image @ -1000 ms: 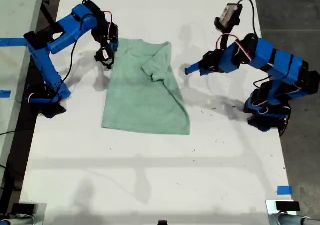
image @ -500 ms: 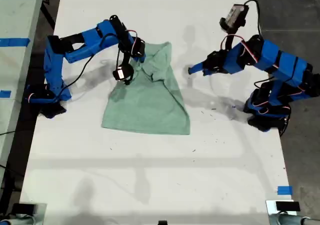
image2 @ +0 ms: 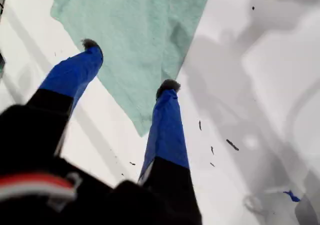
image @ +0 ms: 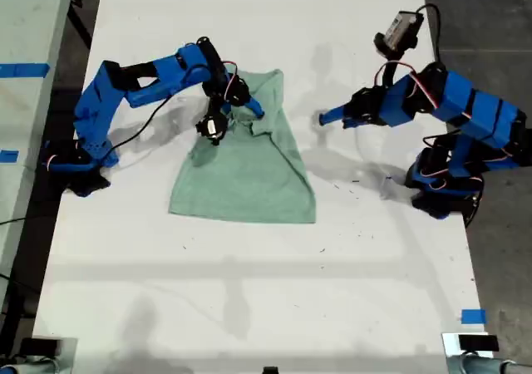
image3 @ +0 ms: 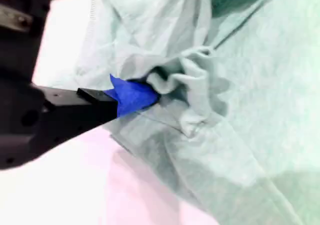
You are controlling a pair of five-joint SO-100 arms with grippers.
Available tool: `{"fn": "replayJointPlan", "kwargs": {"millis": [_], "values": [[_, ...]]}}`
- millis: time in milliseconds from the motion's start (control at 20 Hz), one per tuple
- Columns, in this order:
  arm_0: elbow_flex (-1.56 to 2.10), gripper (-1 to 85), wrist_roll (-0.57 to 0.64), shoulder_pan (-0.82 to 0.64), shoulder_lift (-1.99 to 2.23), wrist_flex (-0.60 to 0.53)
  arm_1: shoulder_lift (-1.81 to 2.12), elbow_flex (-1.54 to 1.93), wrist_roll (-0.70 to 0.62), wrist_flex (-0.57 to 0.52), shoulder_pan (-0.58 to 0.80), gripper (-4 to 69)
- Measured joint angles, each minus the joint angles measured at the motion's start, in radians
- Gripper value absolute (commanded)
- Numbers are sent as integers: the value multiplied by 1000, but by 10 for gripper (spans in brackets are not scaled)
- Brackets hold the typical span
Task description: Fold tshirt
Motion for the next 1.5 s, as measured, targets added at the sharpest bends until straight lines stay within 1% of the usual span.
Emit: {"fn": "replayJointPlan", "kwargs": {"millis": [200, 300, 450, 500, 600, 650, 700, 850, 900, 950, 1100, 1200, 1400, 1500], "values": [[37, 314, -3, -35, 256, 218, 0, 0, -2, 0, 0, 226], [150, 308, -8, -40, 405, 270, -2, 0, -9, 2, -2, 224], [405, 294, -49, -6, 626, 261, -44, -2, -21, 2, -41, 224], [483, 292, -69, 26, 686, 227, -67, -2, -21, 2, -61, 227], [621, 282, -127, 101, 779, 224, -123, -2, -21, 2, -107, 235], [678, 263, -158, 138, 821, 201, -146, -2, -21, 2, -130, 236], [724, 261, -193, 181, 851, 210, -169, -2, -21, 2, -156, 235], [801, 251, -305, 301, 893, 201, -238, -2, -18, 0, -229, 227], [805, 249, -328, 325, 896, 204, -261, -2, -17, -2, -247, 244], [805, 249, -347, 341, 899, 204, -275, -2, -14, -14, -262, 255], [815, 249, -377, 362, 900, 196, -316, -2, -9, -41, -282, 256], [818, 248, -380, 365, 900, 199, -357, -2, -9, -84, -288, 255], [822, 245, -380, 365, 900, 198, -492, 21, -9, -250, -295, 233], [836, 243, -382, 365, 900, 201, -574, 52, -9, -330, -299, 200]]}}
